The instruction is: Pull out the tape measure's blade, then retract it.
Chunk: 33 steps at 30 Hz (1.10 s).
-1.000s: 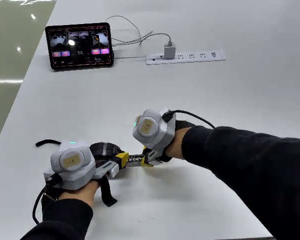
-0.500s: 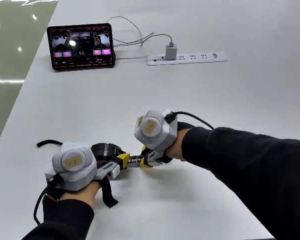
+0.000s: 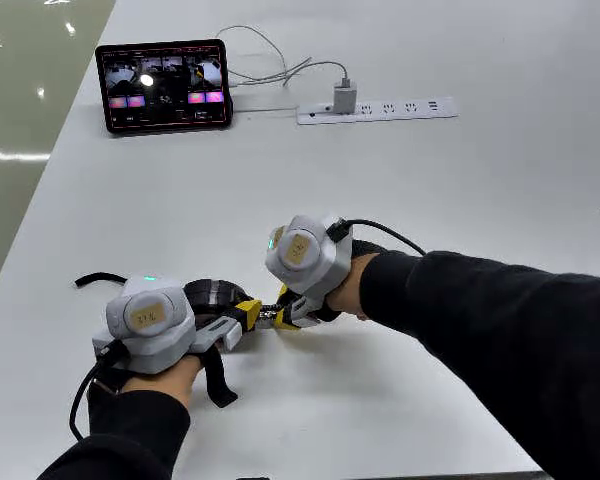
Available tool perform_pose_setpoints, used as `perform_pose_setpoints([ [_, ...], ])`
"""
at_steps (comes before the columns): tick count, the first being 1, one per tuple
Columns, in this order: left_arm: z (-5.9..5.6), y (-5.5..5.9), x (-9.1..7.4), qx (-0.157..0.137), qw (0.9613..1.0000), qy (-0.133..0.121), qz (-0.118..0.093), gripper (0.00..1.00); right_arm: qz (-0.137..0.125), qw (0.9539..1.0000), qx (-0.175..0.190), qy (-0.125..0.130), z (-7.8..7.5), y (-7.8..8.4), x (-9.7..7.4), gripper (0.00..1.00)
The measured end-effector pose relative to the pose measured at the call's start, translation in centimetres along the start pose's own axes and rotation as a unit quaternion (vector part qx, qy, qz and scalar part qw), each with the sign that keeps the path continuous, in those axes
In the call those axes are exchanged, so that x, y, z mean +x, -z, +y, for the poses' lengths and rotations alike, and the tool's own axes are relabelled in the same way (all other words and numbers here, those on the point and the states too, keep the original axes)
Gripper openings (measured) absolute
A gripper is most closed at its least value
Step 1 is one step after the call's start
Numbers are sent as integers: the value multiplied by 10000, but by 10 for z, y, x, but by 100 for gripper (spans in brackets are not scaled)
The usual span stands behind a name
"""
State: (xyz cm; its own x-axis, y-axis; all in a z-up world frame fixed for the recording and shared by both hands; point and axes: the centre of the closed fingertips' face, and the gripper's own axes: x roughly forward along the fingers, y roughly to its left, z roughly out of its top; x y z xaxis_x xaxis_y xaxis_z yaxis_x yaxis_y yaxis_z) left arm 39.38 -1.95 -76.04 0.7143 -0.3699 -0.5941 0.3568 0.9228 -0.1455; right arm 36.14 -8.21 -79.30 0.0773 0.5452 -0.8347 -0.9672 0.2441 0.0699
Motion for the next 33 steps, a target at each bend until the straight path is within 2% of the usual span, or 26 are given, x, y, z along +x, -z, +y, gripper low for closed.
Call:
perform_pose_setpoints([
  [33, 0, 1, 0, -11, 10000, 0, -7, 59, -133, 9998, -167, -18, 1, -11, 9, 10],
])
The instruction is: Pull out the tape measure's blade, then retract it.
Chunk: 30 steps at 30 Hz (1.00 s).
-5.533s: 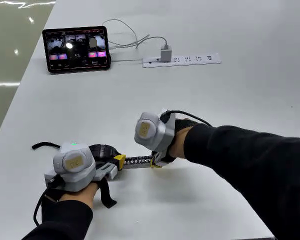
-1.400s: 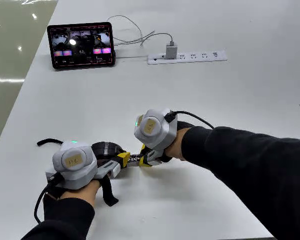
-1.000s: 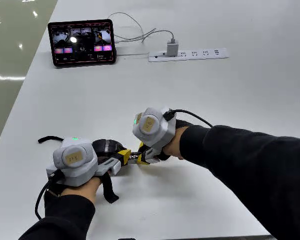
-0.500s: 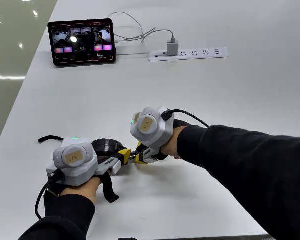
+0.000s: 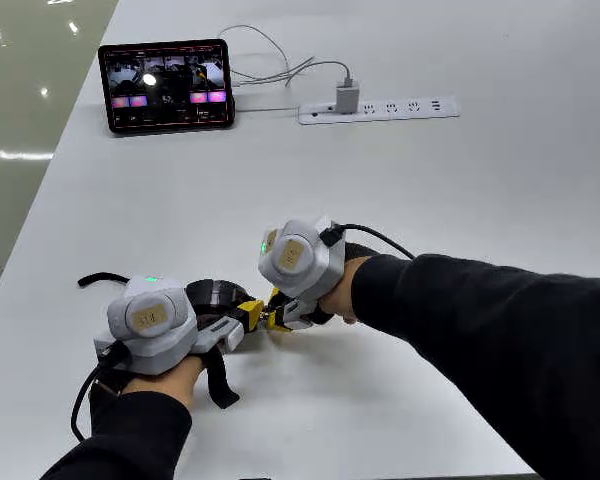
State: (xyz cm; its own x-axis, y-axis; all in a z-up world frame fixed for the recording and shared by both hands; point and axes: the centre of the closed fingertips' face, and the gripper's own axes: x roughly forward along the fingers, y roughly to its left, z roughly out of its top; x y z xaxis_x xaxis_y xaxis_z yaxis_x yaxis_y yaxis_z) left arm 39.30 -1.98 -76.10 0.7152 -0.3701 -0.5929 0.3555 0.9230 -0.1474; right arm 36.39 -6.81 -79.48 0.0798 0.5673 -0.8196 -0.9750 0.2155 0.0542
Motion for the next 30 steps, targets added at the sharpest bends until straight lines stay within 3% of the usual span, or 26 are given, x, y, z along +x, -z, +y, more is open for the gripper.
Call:
perform_pose_setpoints([
  [25, 0, -1, 1, 9, 10000, 14, -8, 59, -100, 9999, -52, -24, 1, -4, 2, 11],
  [30, 0, -1, 1, 16, 10000, 14, -4, 59, -78, 9997, -247, 16, 2, -3, 1, 12],
])
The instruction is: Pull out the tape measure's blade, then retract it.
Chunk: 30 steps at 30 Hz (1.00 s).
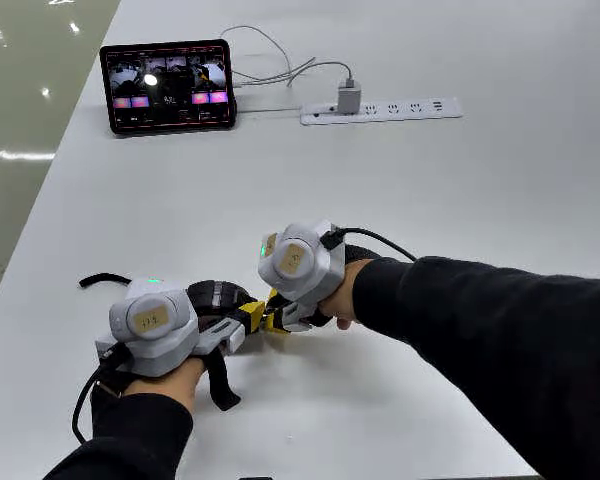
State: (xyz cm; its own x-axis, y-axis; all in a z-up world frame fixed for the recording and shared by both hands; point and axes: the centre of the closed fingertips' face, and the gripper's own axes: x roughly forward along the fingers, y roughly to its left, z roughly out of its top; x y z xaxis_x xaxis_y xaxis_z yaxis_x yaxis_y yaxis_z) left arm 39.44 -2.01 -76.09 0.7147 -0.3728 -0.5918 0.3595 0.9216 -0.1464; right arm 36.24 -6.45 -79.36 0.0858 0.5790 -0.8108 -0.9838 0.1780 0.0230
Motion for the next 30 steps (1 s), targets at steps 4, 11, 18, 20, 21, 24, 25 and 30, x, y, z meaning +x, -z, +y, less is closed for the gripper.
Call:
perform_pose_setpoints([
  [4, 0, 0, 0, 1, 10000, -1, 7, 59, 5, 10000, -64, 24, 0, 3, -1, 12],
  [11, 0, 0, 0, -6, 10000, -4, 1, 59, -97, 9999, -11, 43, -1, 3, -1, 10],
  [18, 1, 1, 0, -12, 10000, -3, -6, 59, -113, 9999, -1, 12, -1, 3, -1, 10],
  [20, 1, 1, 0, -17, 10000, 2, -1, 59, -100, 9999, -10, 14, -1, 3, -1, 10],
  [21, 1, 1, 0, -19, 10000, 2, 1, 59, -94, 10000, -9, 15, -1, 3, -1, 10],
  [24, 2, 0, -2, -104, 9999, 20, -17, 58, -148, 9999, 38, 23, 0, 1, 1, 10],
  [25, 2, 1, -2, -79, 10000, 32, -15, 58, -191, 9998, 73, 3, 1, -1, 2, 10],
  [30, 1, 1, -2, -61, 10000, 33, 3, 58, -177, 9998, 44, 16, 2, -4, 4, 10],
])
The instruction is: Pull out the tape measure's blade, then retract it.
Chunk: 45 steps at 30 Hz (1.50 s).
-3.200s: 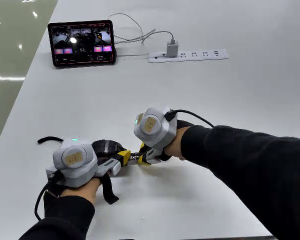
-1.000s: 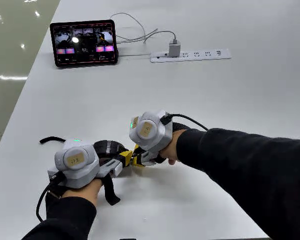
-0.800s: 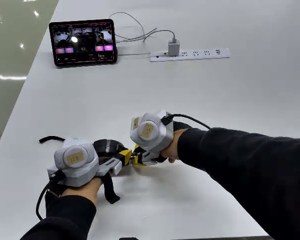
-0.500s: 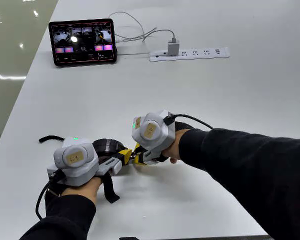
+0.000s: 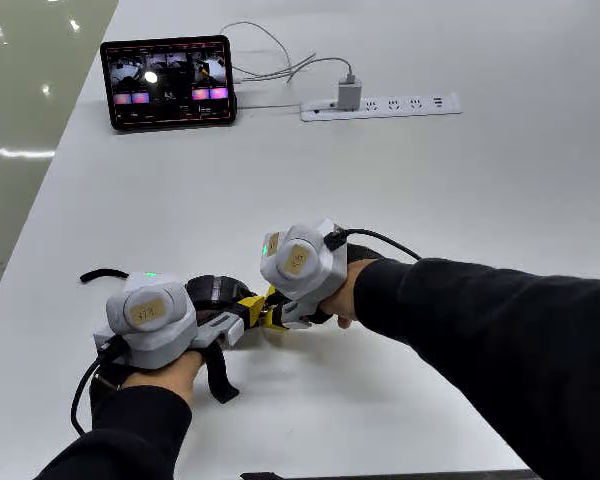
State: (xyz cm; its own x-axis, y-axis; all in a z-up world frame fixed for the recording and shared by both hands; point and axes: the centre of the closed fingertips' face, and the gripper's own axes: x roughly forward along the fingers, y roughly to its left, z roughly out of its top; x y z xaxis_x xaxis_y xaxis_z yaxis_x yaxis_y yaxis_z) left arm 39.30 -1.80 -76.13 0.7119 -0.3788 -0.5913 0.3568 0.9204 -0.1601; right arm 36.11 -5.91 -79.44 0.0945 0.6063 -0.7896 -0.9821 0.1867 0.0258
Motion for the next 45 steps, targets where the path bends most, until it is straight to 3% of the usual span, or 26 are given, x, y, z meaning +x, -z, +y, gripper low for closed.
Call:
perform_pose_setpoints([
  [8, -1, -2, -1, 25, 9999, -53, -131, 60, -7, 10000, 2, 10, -1, 0, 0, 10],
  [21, -1, -2, 0, -9, 10000, -84, 14, 62, 82, 9998, 42, 175, -1, -1, 1, 12],
  [24, -2, -1, 0, 85, 9998, 16, 151, 62, 124, 9997, 48, 186, 0, 0, 1, 12],
  [30, -1, -3, -1, -52, 9994, 221, 273, 62, 184, 9996, 31, 216, 0, 2, -2, 12],
  [34, 1, -10, -5, 123, 9992, 313, 202, 66, 103, 9996, 62, 248, 2, 2, -10, 13],
  [38, 3, -14, -7, 249, 9986, 393, 254, 74, 98, 9997, -42, 213, 6, 5, -16, 11],
  [41, 3, -17, -11, 410, 9978, 442, 272, 74, 95, 9997, -55, 234, 8, 8, -19, 13],
  [45, 3, -23, -14, 450, 9972, 544, 240, 80, 5, 9996, 121, 264, 9, 9, -25, 18],
])
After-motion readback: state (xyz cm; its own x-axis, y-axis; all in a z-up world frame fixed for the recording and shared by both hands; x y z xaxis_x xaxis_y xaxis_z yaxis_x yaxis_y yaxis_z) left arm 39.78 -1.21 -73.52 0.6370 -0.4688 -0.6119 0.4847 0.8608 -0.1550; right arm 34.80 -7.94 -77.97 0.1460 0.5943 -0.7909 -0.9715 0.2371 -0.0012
